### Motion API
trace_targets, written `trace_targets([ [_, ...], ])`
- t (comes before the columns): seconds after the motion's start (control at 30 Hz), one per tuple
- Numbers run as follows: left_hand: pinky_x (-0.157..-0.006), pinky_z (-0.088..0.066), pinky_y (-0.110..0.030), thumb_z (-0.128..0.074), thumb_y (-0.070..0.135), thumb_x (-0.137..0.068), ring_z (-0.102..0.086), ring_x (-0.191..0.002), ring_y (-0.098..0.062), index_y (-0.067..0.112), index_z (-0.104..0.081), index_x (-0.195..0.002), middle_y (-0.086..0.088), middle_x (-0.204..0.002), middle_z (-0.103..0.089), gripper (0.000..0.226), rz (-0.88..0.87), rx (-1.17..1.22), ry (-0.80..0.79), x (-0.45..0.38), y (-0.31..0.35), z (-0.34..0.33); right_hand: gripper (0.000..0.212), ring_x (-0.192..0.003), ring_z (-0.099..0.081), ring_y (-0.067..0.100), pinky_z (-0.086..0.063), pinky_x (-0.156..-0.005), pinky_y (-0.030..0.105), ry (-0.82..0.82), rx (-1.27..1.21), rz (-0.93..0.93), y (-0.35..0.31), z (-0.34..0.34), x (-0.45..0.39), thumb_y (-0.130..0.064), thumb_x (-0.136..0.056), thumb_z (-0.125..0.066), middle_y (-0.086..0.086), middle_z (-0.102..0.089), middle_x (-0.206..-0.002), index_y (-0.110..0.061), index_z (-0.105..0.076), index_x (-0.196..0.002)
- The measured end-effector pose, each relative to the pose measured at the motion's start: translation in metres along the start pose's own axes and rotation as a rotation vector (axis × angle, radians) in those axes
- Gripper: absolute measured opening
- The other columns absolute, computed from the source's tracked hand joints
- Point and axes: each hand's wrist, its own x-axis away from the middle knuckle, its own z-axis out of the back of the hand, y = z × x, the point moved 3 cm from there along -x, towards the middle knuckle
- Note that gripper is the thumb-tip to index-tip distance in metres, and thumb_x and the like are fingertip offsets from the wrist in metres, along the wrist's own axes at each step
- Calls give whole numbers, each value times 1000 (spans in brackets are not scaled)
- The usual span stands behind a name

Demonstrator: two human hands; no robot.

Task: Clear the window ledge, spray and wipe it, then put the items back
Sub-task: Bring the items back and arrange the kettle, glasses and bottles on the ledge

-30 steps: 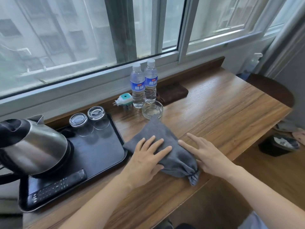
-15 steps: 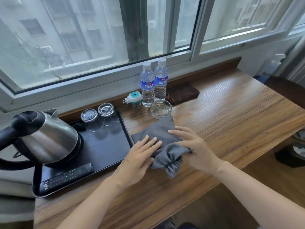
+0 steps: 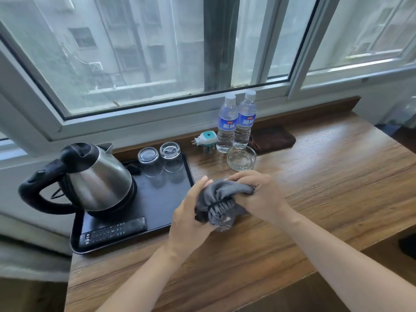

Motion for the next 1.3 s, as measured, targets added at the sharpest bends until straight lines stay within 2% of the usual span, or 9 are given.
trace_targets([
  [0.1, -85, -60, -38, -88, 11, -80, -72, -103, -8, 40, -58, -131, 14, -117, -72, 67, -27, 39, 57, -9, 3, 3, 22, -93, -73, 7, -57, -79, 25, 1, -40, 15, -4, -4, -7, -25, -75, -66, -10, -79, -95, -18, -84, -85],
  [0.27, -76, -58, -28, -68, 42, -90, -70, -87, -5, 39, -64, -115, 16, -102, -73, 25, 1, 99, 21, -34, 17, 12, 25, -94, -71, 12, -58, -80, 36, -28, -68, -43, -12, 2, -13, -6, -87, -75, -9, -76, -96, -19, -79, -107],
  [0.43, -83, -55, -24, -69, 31, -96, -71, -96, -9, 26, -71, -108, 10, -101, -77, 13, 152, 383, -24, -60, 24, 16, 93, -140, -51, 14, -44, -114, 28, -114, 84, 187, -25, 10, -7, -23, -80, -91, 0, -53, -150, -12, -40, -156],
  [0.63, -87, -55, -26, -64, 24, -94, -69, -101, -10, 12, -69, -112, 4, -105, -77, 22, 172, 579, -122, -87, 34, 15, 140, -155, -27, 17, -35, -122, 39, -318, 256, 269, -3, 0, -9, -52, -68, -95, 5, -21, -167, -33, 4, -166],
  [0.8, -89, -55, -34, -68, 30, -94, -68, -99, -15, 13, -72, -110, -1, -105, -75, 23, 225, 561, -71, -102, 27, 12, 136, -136, -53, 27, -53, -104, 51, -329, 282, 180, 12, -9, -13, -43, -74, -93, 5, -46, -155, -39, 9, -164],
  [0.97, -89, -55, -33, -68, 22, -97, -67, -99, -14, 12, -59, -117, 1, -104, -73, 24, 239, 518, -86, -110, 19, 5, 127, -140, -49, 4, -48, -110, 29, -217, 171, 144, 23, -4, -18, -24, -75, -92, -22, -42, -153, -35, -5, -166],
  [1.1, -81, -56, -26, -63, 14, -99, -70, -92, -12, 7, -58, -112, 1, -97, -74, 15, 267, 574, 22, -119, 25, -3, 135, -151, -33, 4, -32, -120, 21, -245, 130, 143, 26, -14, -24, -28, -75, -94, -19, -26, -165, -27, 5, -166],
  [1.2, -81, -58, -33, -62, 13, -102, -70, -90, -17, 2, -58, -108, -8, -95, -72, 13, 315, 592, 122, -128, 26, -12, 139, -156, -25, 10, -27, -123, 22, -190, 88, 140, 26, -27, -30, -29, -74, -95, -18, -16, -170, -14, 8, -165],
  [1.3, -87, -59, -46, -64, 18, -101, -71, -91, -24, 0, -55, -111, -16, -98, -72, 23, 365, 623, 167, -133, 26, -18, 128, -150, -38, 9, -37, -118, 24, -92, 38, 129, 28, -31, -35, -18, -73, -95, -27, -28, -163, -7, -6, -165],
])
